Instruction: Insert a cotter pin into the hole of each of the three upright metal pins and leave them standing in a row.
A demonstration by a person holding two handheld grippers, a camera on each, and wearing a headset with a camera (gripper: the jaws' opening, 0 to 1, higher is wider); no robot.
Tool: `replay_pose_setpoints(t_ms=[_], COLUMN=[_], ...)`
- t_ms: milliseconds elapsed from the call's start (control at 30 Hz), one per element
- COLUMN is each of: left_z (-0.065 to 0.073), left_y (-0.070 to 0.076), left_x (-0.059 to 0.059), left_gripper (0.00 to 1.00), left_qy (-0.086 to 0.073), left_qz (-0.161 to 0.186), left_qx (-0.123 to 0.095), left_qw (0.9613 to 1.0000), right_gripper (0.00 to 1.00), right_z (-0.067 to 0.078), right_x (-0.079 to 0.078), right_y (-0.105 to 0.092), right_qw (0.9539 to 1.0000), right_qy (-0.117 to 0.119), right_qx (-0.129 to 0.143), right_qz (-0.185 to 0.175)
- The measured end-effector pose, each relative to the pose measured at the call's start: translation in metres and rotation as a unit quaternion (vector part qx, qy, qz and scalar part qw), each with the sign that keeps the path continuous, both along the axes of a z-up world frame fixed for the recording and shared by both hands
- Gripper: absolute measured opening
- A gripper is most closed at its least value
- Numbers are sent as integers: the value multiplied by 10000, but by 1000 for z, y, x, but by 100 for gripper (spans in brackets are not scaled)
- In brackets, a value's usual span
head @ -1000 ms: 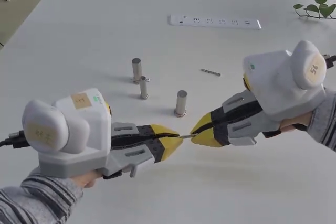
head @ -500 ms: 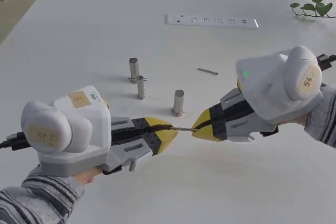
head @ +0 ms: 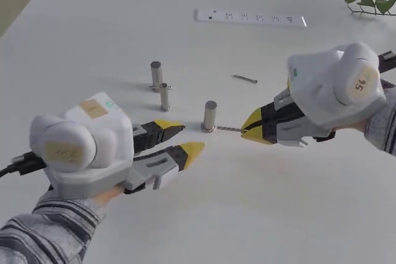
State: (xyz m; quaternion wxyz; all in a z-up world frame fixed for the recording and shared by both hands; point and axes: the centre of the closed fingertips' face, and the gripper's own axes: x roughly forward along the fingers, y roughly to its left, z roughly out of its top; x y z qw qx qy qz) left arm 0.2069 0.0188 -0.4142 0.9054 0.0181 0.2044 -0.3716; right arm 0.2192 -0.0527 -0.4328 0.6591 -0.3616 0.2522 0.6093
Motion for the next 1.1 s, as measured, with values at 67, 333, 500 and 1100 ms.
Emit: replay_pose_setpoints(t_ms=[67,333,500,1100], left_z=[-2,-12,-14,-40], left_y=[1,-1,-5,-21], left_x=[4,21,34,57], left_gripper=[25,26,26,24], left_qy=[-19,29,97,327], left_qz=[87,382,610,802], left_qx=[47,159,6,98], left_qw=[9999,9991,9981,9962], right_gripper=[0,0,0,0], right_z=[-1,-8,-11,-19], right_x=[6,36,42,51], right_y=[-2,-7,-6,-4], right_qw=[10000,9996,9995,9997], right_qy=[-37,-139,-150,-91], right_qx=[-63,-194,-228,-214], right_qz=[-33,-131,-137,-55])
